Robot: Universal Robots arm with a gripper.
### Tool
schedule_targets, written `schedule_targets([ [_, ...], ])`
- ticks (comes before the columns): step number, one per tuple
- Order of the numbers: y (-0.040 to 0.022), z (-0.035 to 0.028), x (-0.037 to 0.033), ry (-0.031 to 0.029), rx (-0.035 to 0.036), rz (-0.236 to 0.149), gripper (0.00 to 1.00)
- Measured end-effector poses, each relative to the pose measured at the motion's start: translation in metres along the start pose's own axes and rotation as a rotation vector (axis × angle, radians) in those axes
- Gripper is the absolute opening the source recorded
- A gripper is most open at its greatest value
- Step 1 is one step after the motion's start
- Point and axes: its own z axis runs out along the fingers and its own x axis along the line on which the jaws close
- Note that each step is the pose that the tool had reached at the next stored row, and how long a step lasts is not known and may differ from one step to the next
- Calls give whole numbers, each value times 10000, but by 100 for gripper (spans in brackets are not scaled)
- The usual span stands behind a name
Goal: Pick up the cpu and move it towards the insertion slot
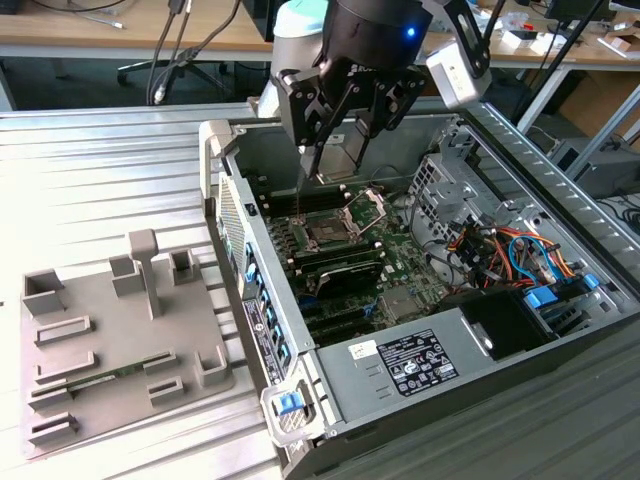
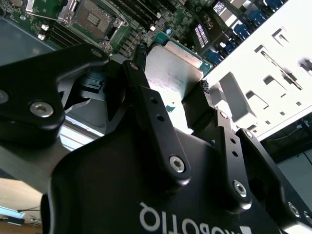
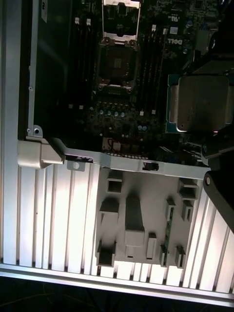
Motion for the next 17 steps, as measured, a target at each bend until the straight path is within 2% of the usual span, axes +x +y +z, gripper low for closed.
schedule_targets([
  [17,-21,4,-161,0,0,0,55],
])
